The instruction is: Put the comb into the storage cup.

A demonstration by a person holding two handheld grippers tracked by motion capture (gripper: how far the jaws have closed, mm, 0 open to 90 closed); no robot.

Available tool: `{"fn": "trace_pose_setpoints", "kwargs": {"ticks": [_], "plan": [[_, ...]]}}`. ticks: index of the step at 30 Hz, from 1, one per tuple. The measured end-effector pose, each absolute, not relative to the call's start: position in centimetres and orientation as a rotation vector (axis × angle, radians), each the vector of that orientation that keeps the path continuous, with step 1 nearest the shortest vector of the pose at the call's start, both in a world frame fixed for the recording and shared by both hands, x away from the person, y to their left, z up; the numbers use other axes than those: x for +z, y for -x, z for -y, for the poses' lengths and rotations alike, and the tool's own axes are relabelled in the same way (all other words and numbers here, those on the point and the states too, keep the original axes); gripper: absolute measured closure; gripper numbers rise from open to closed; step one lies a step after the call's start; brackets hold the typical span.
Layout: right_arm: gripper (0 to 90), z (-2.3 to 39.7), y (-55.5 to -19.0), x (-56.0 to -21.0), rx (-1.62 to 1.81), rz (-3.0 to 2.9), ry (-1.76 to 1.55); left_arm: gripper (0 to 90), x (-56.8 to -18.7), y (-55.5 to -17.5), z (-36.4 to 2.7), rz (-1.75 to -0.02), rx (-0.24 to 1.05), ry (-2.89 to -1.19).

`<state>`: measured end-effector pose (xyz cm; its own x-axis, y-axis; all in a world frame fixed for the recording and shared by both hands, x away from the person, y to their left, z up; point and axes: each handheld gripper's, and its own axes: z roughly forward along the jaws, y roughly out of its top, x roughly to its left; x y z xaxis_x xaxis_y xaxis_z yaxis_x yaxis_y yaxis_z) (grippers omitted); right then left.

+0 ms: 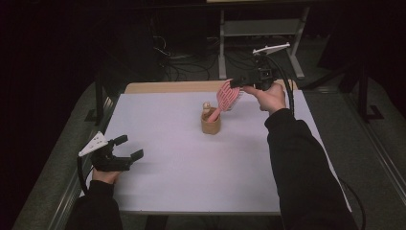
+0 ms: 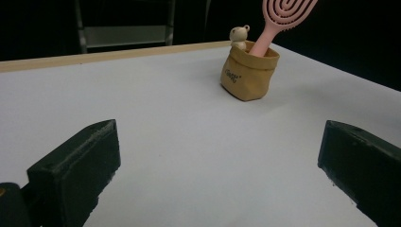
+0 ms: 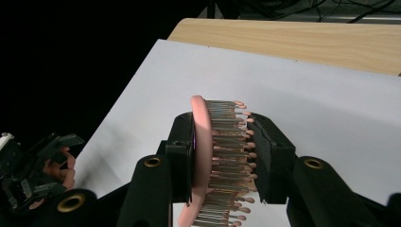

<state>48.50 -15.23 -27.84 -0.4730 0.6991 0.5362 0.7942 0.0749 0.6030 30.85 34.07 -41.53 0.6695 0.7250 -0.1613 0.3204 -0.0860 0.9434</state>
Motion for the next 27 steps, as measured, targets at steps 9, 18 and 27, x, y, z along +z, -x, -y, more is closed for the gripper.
{"fn": "trace_pose_setpoints", "kwargs": {"ticks": [9,18,27], "plan": [[61.6,15.79,-48.23,-28.16,-1.37,2.21,1.546,0.0,-41.55,-30.87,-34.13,-0.859,0.42,-1.682],[58.2,15.86,-47.98,-28.06,-1.352,2.261,1.55,0.0,-41.53,-30.85,-34.1,-0.856,0.432,-1.686],[48.5,16.32,-47.75,-28.43,-1.357,2.291,1.559,0.0,-41.54,-30.88,-34.09,-0.86,0.435,-1.682]]}}
